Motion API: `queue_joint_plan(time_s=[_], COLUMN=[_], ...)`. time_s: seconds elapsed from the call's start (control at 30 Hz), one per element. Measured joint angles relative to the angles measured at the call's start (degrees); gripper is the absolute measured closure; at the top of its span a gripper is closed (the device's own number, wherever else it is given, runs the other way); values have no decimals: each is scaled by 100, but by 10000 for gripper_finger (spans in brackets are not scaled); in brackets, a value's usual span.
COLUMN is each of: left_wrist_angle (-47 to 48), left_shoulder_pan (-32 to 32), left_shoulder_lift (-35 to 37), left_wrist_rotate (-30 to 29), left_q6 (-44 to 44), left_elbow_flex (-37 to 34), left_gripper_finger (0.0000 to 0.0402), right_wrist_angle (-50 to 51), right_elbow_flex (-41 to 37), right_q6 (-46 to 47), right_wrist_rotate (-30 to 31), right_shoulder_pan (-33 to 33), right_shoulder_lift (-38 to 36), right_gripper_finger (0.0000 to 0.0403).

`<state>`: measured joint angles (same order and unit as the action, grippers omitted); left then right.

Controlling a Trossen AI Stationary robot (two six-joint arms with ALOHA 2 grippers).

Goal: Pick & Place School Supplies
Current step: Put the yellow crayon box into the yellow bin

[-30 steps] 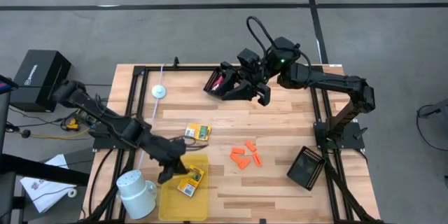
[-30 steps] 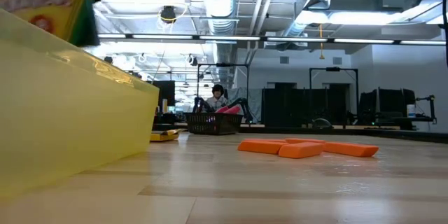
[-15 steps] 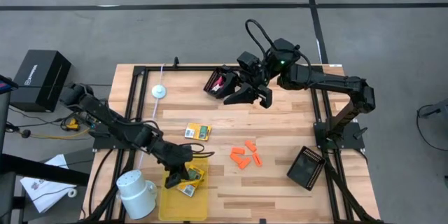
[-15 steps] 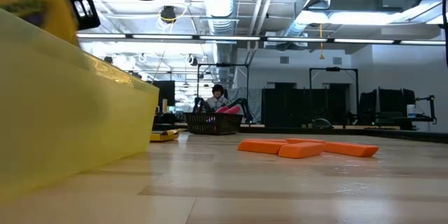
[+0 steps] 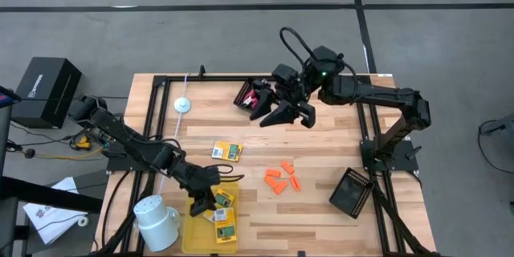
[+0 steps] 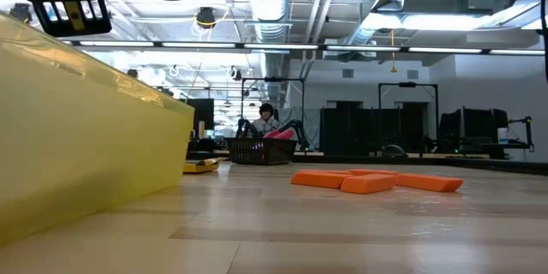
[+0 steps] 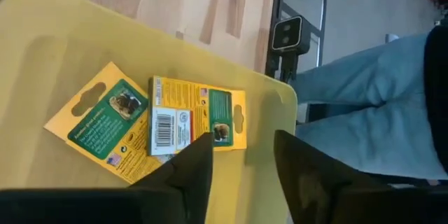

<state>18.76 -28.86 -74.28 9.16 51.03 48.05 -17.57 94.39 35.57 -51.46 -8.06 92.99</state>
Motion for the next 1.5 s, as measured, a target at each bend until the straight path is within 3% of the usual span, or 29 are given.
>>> queue_joint_plan(time_s=[0.23,0.43,0.57,0.7,0.8,1.0,1.13,1.23,1.5], left_wrist_angle=[4,226,604,1041,1218,1036,551,74,-741], left_shoulder_pan=[381,1365,2035,2605,2947,3590,3727,3724,3727], left_shoulder_lift=[50,48,48,48,48,46,91,226,823], left_wrist_rotate=[-1322,-1783,-1793,-1789,-1776,-1060,-660,-560,-467], left_q6=[-240,-713,-1195,-1757,-2256,-2553,-2550,-2459,-2059], left_elbow_flex=[0,-2,-2,-2,-8,-543,-1169,-1601,-2462], left_gripper_finger=[234,237,240,240,241,241,248,253,255], right_wrist_angle=[-33,108,1963,4141,4998,4680,3255,2355,1604], right_elbow_flex=[0,2,9,-4,-82,-1095,-2035,-2657,-3649], right_q6=[-90,-113,-156,-839,-1008,-352,497,1194,2401], right_wrist_rotate=[31,518,1687,2918,3233,3251,3224,3284,3761], right_shoulder_pan=[18,-18,-232,-445,-478,-437,-351,-294,-50], right_shoulder_lift=[-2,-6,-41,-73,-82,-79,-79,-80,-74], right_gripper_finger=[259,259,259,259,259,259,259,259,259])
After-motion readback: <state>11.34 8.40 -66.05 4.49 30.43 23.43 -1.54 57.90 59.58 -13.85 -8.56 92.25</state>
